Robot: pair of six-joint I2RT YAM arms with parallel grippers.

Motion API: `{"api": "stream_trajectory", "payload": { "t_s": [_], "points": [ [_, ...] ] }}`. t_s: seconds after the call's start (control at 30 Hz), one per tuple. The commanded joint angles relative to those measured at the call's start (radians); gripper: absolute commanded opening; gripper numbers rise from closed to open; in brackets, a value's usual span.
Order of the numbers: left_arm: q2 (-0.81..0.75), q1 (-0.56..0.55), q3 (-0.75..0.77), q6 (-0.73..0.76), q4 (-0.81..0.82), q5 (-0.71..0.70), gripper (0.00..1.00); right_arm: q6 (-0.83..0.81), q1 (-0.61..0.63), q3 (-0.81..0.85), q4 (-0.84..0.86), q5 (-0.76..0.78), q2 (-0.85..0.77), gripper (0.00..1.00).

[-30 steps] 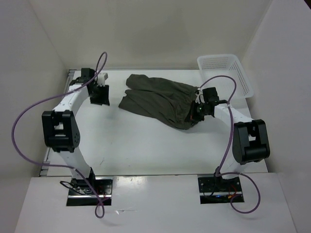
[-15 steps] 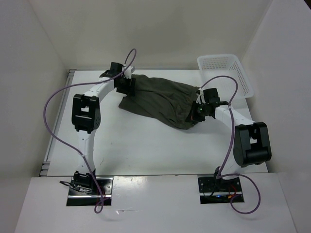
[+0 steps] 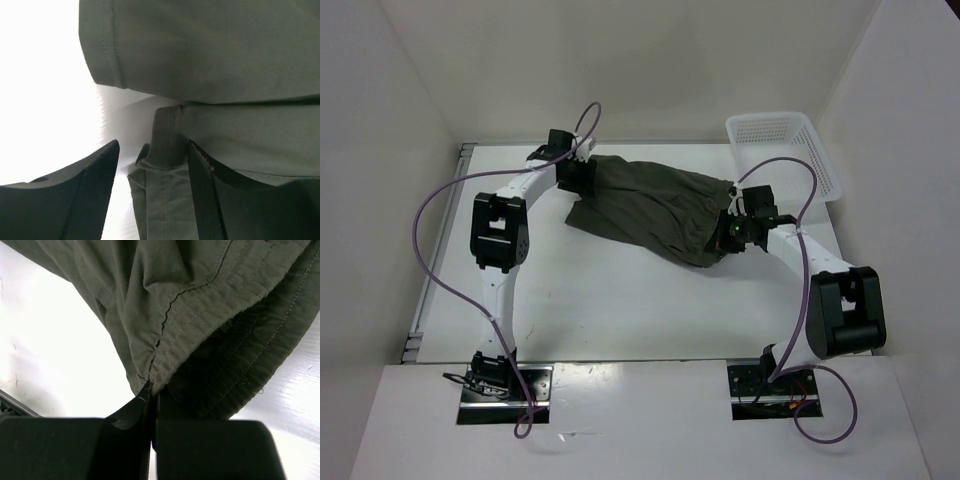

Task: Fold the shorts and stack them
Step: Flatten the shorts out

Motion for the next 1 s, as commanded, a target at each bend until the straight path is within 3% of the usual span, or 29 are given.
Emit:
{"api": "stream_trajectory", "payload": {
  "t_s": [0.0, 0.13, 0.2, 0.27, 0.3, 0.4, 0.53, 0.67, 0.73, 0.77, 0.83, 0.97],
  "points": [
    [0.005, -0.005, 0.015, 0.004, 0.005, 0.032, 0.62, 0.006, 0.006, -0.013, 0.027, 0.008, -0.042, 0.00],
    [0.014, -0.014, 0.031, 0.004, -0.046, 0.070, 0.52, 0.006, 0.006, -0.004, 0.017, 0.019, -0.042, 0.00],
    [0.027, -0.014, 0.045, 0.004, -0.112, 0.093, 0.42, 0.006, 0.006, -0.004, 0.028, 0.019, -0.053, 0.00],
    [0.027, -0.014, 0.021, 0.004, -0.112, 0.113, 0.29, 0.015, 0.006, -0.004, 0.039, 0.019, -0.053, 0.00],
    [0.012, -0.014, 0.007, 0.004, -0.100, 0.113, 0.15, 0.015, 0.006, -0.004, 0.039, 0.019, -0.053, 0.00],
    [0.001, -0.014, -0.004, 0.004, -0.100, 0.113, 0.01, 0.015, 0.006, 0.005, 0.039, 0.019, -0.035, 0.00],
    [-0.051, -0.005, 0.069, 0.004, -0.127, 0.113, 0.00, 0.005, 0.006, 0.086, 0.048, 0.019, 0.013, 0.00],
    [-0.130, 0.080, 0.247, 0.004, -0.317, 0.072, 0.00, -0.017, 0.006, 0.252, -0.053, 0.019, 0.053, 0.00],
    [-0.234, 0.102, 0.233, 0.004, -0.406, 0.006, 0.00, -0.038, -0.006, 0.268, -0.139, 0.019, 0.019, 0.00],
    [-0.278, 0.102, 0.193, 0.004, -0.433, -0.017, 0.00, -0.039, -0.006, 0.259, -0.170, 0.019, 0.002, 0.00],
    [-0.428, 0.111, -0.026, 0.004, -0.514, -0.063, 0.00, -0.039, -0.044, 0.194, -0.234, 0.019, -0.039, 0.00],
    [-0.532, 0.137, -0.298, 0.004, -0.716, -0.024, 0.00, 0.024, -0.054, 0.120, -0.256, 0.007, -0.136, 0.00]
  ]
}}
